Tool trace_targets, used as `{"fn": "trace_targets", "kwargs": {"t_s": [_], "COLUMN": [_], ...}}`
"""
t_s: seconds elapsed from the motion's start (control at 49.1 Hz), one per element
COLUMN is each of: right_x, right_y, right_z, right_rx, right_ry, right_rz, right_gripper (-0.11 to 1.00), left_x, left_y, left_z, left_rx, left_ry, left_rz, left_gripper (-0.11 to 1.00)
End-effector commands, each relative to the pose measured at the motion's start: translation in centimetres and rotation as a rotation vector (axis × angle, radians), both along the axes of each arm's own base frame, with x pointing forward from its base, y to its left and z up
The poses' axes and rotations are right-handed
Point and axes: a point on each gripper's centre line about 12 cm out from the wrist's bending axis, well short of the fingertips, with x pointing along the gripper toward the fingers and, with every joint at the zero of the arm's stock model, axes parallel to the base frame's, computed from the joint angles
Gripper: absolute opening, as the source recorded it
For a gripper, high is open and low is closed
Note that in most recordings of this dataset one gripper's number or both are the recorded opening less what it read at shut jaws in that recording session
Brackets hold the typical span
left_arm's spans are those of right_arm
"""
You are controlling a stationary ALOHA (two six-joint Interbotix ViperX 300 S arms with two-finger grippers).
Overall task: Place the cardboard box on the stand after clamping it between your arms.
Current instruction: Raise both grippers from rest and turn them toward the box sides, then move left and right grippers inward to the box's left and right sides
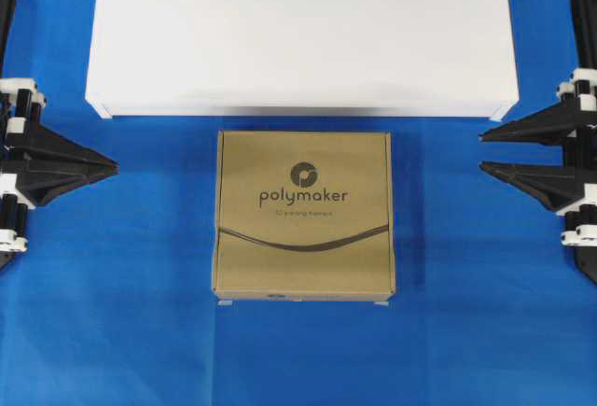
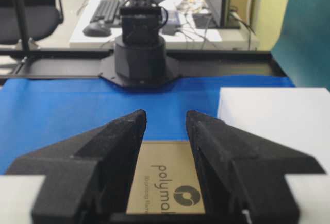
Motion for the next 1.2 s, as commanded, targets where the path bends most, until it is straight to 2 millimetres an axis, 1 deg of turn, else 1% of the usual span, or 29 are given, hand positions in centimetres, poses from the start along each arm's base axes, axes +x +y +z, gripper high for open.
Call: {"fn": "trace_targets", "kwargs": {"t_s": [0.0, 0.061, 0.102, 0.142, 0.224, 0.326, 0.427, 0.549, 0.692, 0.834, 0.956, 1.038, 1.079, 1.119, 1.18], "right_x": [0.3, 0.5, 0.7, 0.8, 1.2, 1.7, 2.0, 2.4, 3.4, 4.1, 4.3, 4.3, 4.3, 4.2, 4.1], "right_y": [-0.1, -0.2, -0.2, -0.2, -0.1, 0.0, 0.1, 0.1, 0.0, -0.1, -0.1, -0.1, -0.1, -0.1, -0.1], "right_z": [0.8, 0.8, 0.8, 0.7, 0.6, -0.1, -1.4, -3.4, -5.2, -6.5, -7.4, -7.8, -8.0, -8.2, -8.5], "right_rx": [0.024, 0.064, 0.083, 0.094, 0.103, 0.112, 0.111, 0.103, 0.091, 0.074, 0.068, 0.073, 0.071, 0.070, 0.070], "right_ry": [-0.017, 0.026, 0.071, 0.123, 0.251, 0.426, 0.590, 0.748, 0.849, 0.926, 0.989, 1.019, 1.036, 1.050, 1.070], "right_rz": [-0.003, -0.010, -0.011, -0.011, -0.008, -0.006, -0.007, -0.011, -0.016, -0.021, -0.020, -0.023, -0.023, -0.022, -0.022], "right_gripper": [0.14, 0.14, 0.10, 0.07, 0.04, 0.04, 0.04, 0.05, 0.05, 0.07, 0.13, 0.20, 0.26, 0.35, 0.51], "left_x": [0.5, 0.8, 0.9, 1.1, 1.3, 1.4, 1.5, 1.8, 2.5, 3.5, 4.4, 4.9, 5.1, 5.3, 5.6], "left_y": [-0.2, -0.1, -0.1, 0.0, 0.1, 0.3, 0.4, 0.5, 0.7, 1.1, 1.3, 1.5, 1.8, 1.9, 2.2], "left_z": [0.6, 0.7, 0.7, 0.8, 0.7, 0.4, -0.1, -1.0, -2.0, -3.1, -4.0, -4.6, -4.9, -5.2, -5.9], "left_rx": [0.022, 0.024, 0.024, 0.025, 0.025, 0.029, 0.036, 0.038, 0.041, 0.029, 0.029, 0.029, 0.025, 0.024, 0.012], "left_ry": [0.006, 0.026, 0.052, 0.081, 0.180, 0.330, 0.453, 0.537, 0.596, 0.660, 0.726, 0.762, 0.777, 0.793, 0.817], "left_rz": [-0.011, -0.009, -0.008, -0.004, 0.002, 0.013, 0.020, 0.021, 0.030, 0.046, 0.051, 0.054, 0.064, 0.067, 0.080], "left_gripper": [0.05, 0.06, 0.02, 0.00, 0.00, 0.00, 0.00, 0.00, 0.00, 0.00, 0.00, 0.01, 0.02, 0.05, 0.17]}}
